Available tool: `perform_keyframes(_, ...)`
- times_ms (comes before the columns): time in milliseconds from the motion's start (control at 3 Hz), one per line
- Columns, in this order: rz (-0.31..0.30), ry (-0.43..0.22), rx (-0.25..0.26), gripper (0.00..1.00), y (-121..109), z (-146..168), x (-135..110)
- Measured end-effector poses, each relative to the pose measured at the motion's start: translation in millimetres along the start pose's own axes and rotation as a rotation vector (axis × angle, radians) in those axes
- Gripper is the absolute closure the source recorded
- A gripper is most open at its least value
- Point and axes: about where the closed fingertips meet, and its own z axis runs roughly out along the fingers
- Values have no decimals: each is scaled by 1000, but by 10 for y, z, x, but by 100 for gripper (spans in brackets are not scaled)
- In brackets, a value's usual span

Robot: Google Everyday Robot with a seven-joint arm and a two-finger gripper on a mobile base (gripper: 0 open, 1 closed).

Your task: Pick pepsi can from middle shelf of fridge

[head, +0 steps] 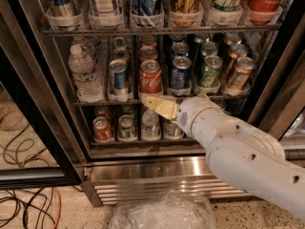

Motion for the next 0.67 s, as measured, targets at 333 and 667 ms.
perform_keyframes(333,4,-6,-15,0,72,40,12)
perform_keyframes(667,-1,-23,-14,0,96,84,8)
